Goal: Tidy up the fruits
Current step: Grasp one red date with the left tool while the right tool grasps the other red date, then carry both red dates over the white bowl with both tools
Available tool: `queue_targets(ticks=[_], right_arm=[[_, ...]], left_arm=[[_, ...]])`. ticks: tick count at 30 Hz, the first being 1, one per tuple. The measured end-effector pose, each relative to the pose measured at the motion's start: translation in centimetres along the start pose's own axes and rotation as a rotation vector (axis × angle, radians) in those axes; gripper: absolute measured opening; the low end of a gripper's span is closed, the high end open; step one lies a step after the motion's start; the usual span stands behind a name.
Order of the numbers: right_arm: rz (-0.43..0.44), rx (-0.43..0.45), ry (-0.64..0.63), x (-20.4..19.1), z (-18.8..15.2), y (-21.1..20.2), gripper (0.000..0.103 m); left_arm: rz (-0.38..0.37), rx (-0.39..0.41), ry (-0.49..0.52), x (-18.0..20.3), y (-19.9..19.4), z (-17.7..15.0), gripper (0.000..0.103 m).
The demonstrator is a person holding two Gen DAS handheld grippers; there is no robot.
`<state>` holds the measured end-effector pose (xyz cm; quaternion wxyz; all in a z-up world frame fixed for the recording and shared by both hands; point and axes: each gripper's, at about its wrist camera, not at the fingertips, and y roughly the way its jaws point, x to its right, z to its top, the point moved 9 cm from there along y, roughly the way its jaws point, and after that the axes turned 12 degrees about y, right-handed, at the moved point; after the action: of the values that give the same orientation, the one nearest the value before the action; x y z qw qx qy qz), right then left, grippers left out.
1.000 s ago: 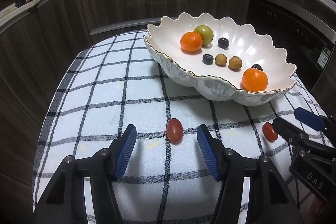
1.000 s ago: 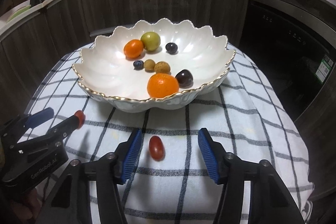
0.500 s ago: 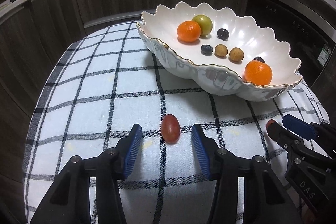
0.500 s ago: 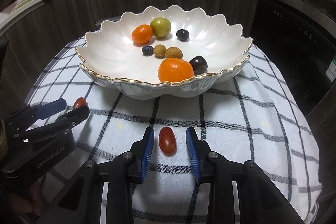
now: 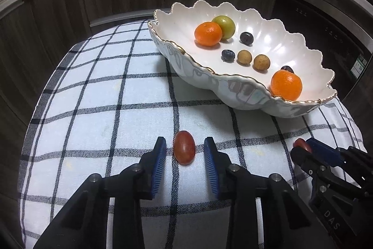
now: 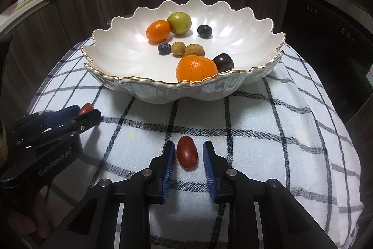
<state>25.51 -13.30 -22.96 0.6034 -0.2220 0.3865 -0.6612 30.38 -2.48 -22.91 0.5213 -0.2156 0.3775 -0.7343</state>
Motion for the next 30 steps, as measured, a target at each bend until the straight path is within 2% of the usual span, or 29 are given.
queue_targets(ticks=[2,4,8,30], right_arm=[[0.001,0.001,-0.002,-0.1,0.0,0.0,0.026],[0.002,0.003,-0.006,-0.1,0.0,0.0,0.020],[0.008,0.003,-0.003,-0.1,0.0,0.0,0.020],[0.034,0.050,0.001,-0.3,0.8,-2.5,0.020]], left_arm=[[0.001,-0.001,-0.001,0.0,0.0,0.0,0.029],[0.008,-0.005,0.001,0.0,0.1,0.0,0.026],[0.014,-0.007,0.005,0.0,0.1,-0.1,0.020],[0.024,0.006,-0.004,0.3,-2.9,-0.3,0.020]])
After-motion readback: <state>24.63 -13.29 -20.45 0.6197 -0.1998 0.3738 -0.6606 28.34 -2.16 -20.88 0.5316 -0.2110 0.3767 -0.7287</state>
